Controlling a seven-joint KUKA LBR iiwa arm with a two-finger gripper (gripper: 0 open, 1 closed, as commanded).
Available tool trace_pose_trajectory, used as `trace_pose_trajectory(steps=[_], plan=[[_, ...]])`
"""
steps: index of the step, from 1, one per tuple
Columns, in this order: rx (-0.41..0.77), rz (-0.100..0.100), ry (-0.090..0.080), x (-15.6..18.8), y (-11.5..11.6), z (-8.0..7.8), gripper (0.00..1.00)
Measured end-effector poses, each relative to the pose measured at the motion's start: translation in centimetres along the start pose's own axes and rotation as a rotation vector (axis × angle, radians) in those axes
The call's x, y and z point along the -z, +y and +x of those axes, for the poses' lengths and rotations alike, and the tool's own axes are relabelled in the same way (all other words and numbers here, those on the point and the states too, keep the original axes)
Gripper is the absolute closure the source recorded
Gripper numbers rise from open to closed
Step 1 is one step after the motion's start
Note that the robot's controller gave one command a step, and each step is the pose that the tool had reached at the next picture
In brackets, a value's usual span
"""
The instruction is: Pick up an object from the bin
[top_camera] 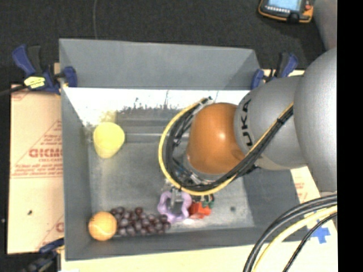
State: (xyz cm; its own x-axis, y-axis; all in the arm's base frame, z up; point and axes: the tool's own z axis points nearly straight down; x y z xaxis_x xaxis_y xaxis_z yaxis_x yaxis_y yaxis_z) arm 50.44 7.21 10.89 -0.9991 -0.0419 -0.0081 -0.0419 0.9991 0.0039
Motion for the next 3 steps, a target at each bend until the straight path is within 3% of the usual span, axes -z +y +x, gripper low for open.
trace_pose_trajectory(steps=[1,2,3], plan=[[0.179,-0.002,-0.021,-3.3,4.7,0.5,1.00],[0.103,0.000,-0.010,5.5,2.4,0.3,1.00],[0.129,0.000,-0.012,6.3,2.9,0.9,1.00]])
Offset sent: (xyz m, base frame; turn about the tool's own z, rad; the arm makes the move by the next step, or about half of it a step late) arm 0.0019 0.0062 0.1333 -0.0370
